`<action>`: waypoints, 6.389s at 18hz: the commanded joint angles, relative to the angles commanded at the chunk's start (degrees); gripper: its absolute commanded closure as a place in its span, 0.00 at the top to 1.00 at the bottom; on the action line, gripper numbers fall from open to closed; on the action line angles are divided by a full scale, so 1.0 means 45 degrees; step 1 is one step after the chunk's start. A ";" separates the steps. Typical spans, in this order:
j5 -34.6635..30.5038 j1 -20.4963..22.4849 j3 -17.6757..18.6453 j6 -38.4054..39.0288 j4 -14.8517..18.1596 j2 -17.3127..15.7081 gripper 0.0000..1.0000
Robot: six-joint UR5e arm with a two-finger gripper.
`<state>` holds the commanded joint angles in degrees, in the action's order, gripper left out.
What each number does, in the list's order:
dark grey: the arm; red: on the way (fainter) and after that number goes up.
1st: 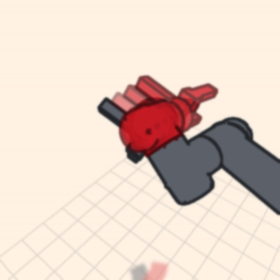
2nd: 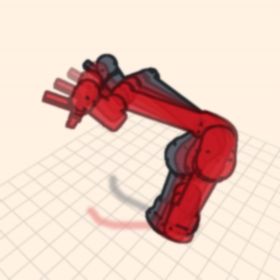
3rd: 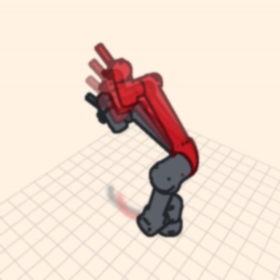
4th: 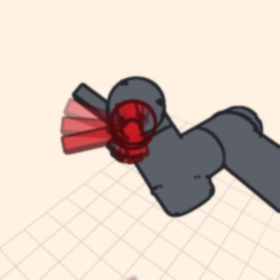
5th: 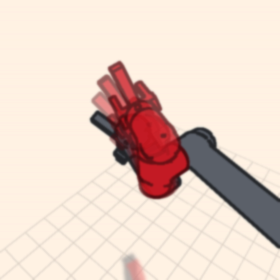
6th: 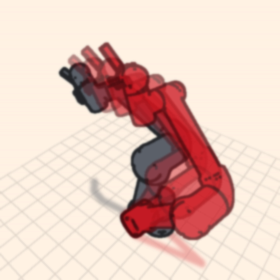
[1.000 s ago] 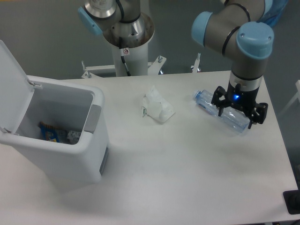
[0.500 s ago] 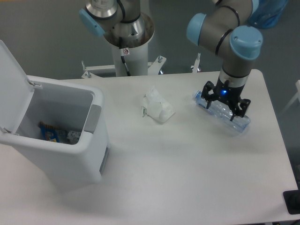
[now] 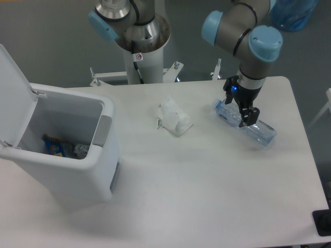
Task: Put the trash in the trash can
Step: 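Close the gripper on the bottle near its cap end, then lift the bottle and carry it over the open trash bin, then open the gripper to drop the bottle into the bin, then move the open gripper back over the white tissue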
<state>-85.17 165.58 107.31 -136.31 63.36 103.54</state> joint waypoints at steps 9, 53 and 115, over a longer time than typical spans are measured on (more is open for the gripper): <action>-0.1616 0.0059 0.0450 -0.1655 -0.0136 0.0000 1.00; 0.4039 -0.0839 -0.0507 0.6615 -0.2870 0.0920 0.55; 1.6367 -0.5840 -0.0506 1.5231 -0.3007 -0.1777 1.00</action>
<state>-11.51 139.30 105.03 -67.77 49.83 95.54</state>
